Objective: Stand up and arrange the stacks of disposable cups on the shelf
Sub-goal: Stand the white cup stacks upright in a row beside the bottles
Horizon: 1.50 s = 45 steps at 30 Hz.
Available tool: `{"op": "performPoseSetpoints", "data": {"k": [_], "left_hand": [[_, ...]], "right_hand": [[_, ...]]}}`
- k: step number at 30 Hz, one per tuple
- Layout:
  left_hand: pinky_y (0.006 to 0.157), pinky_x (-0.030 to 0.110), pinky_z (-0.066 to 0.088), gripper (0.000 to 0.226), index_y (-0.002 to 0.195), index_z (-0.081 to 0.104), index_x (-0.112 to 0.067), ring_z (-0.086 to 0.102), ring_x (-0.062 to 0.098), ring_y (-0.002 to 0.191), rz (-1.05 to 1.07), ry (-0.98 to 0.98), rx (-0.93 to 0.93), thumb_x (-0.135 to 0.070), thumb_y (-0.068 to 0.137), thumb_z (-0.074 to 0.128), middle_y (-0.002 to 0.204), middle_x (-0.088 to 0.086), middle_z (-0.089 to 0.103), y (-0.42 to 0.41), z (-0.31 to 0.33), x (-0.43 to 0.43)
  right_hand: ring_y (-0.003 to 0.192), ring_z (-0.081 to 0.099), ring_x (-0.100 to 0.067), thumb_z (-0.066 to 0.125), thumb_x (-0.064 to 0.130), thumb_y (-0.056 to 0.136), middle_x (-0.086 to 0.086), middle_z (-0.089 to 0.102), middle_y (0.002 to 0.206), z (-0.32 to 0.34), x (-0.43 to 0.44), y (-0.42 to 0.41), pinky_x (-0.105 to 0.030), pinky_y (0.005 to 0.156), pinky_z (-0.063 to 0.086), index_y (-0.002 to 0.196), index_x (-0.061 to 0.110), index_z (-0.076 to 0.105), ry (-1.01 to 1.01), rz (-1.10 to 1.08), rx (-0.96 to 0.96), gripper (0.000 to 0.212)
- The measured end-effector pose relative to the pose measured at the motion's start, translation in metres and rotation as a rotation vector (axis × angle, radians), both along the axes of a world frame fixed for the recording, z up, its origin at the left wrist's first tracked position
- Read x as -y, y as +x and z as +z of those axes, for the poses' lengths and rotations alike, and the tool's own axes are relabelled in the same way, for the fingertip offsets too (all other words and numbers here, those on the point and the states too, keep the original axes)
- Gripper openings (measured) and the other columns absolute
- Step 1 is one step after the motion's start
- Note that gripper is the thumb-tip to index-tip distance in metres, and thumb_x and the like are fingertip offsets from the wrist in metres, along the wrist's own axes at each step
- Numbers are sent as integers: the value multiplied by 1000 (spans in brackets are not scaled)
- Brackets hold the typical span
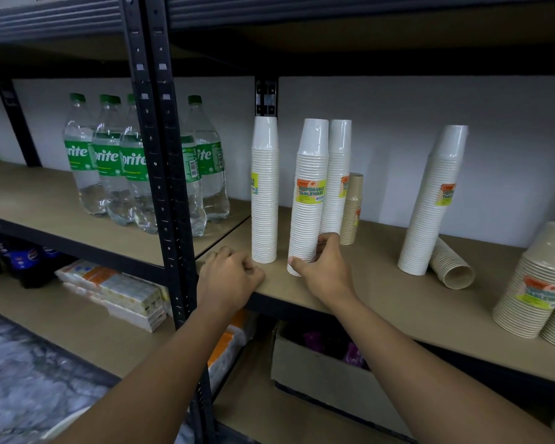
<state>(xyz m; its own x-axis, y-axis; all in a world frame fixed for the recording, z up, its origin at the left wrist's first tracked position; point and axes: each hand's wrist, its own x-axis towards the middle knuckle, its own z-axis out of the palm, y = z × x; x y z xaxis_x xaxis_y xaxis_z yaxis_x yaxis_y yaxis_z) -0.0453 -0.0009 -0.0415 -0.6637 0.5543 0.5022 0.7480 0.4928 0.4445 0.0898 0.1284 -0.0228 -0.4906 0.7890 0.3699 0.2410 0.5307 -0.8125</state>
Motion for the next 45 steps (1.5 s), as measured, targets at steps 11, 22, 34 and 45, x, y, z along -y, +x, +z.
{"op": "performPoseSetpoints", "data": {"k": [11, 22, 34, 45], "left_hand": [[80, 35, 42, 16, 83, 66, -25, 51, 23, 99, 7, 15, -11, -40, 80, 63, 99, -2, 60, 0, -2, -1], [82, 38, 44, 16, 82, 64, -25, 51, 25, 99, 9, 16, -7, -41, 79, 62, 99, -3, 61, -1, -4, -2], [84, 37, 44, 15, 85, 64, -25, 50, 25, 100, 14, -10, -2, -40, 81, 62, 101, -2, 60, 2, -1, -1], [89, 39, 43, 15, 89, 63, -21, 47, 28, 103, 6, -48, 34, -34, 87, 58, 107, 2, 58, 13, 5, 1]], "right_hand": [[96, 58, -13, 80, 36, 74, 6, 56, 111, 3, 1, 7, -28, 78, 44, 113, 22, 48, -50, -54, -92, 53], [120, 51, -19, 75, 25, 84, -4, 48, 140, 11, -49, 23, -32, 98, 42, 146, 15, 31, -135, -46, -75, 77], [101, 59, -16, 75, 23, 84, 2, 56, 118, 5, -55, 33, -28, 83, 43, 142, 15, 38, -90, -22, -49, 69], [102, 60, -13, 84, 28, 69, -2, 57, 119, 5, -43, 75, -35, 92, 52, 120, 23, 45, -97, -26, -46, 65]]}}
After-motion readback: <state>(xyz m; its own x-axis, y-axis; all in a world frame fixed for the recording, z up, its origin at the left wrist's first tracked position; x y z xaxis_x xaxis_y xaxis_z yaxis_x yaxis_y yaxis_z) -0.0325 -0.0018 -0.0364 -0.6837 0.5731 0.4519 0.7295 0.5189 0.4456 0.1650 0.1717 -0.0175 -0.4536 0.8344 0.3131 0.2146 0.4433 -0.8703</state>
